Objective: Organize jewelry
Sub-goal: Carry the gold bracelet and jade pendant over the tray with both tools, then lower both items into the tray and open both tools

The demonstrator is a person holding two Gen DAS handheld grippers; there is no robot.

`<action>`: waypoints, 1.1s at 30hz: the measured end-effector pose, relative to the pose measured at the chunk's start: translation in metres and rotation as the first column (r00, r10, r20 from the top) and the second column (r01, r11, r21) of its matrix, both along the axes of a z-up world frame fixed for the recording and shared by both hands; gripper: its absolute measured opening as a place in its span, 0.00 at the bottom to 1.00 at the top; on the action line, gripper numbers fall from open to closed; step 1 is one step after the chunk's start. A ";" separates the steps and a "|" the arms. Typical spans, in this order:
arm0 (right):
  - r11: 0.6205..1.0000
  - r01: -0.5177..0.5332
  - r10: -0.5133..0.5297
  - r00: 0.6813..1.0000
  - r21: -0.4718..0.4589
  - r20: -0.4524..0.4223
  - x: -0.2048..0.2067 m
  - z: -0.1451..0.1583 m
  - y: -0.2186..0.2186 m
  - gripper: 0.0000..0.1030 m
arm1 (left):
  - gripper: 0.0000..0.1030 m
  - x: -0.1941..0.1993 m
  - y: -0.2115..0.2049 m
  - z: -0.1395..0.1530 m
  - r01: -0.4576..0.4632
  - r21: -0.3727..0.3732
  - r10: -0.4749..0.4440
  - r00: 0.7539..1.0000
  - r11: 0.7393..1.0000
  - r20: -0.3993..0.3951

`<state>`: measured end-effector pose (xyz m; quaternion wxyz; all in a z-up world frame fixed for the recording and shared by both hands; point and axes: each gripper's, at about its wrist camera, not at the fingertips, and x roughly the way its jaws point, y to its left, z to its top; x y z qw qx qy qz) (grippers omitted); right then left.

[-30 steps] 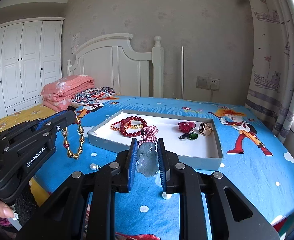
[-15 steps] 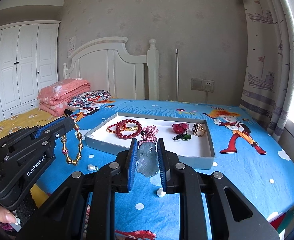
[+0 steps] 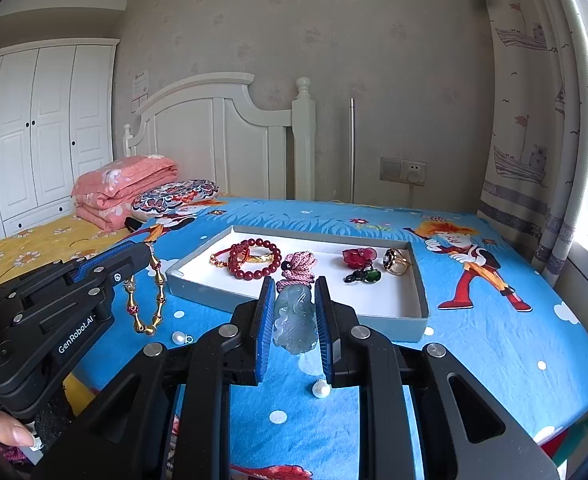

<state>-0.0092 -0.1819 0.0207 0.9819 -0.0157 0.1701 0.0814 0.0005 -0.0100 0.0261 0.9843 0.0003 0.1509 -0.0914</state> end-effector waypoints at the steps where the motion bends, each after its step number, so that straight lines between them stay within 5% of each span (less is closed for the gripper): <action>1: 1.000 0.001 -0.001 1.000 -0.005 0.003 0.001 0.001 0.000 0.18 | 0.09 0.002 -0.002 0.000 0.002 0.004 -0.002 1.000 1.000 -0.003; 10: 0.999 0.041 -0.041 0.999 0.022 -0.005 0.024 0.010 -0.015 0.18 | 0.09 0.027 -0.012 0.012 0.036 0.007 -0.036 0.999 0.999 -0.018; 19: 0.996 0.091 -0.091 0.996 -0.023 -0.021 0.077 0.018 -0.026 0.18 | 0.09 0.095 -0.025 0.022 0.057 0.005 -0.056 0.993 0.998 -0.104; 33: 0.992 0.106 -0.115 0.981 -0.067 -0.154 0.158 0.002 -0.033 0.19 | 0.09 0.192 -0.051 0.020 0.027 0.055 -0.015 0.978 0.998 -0.207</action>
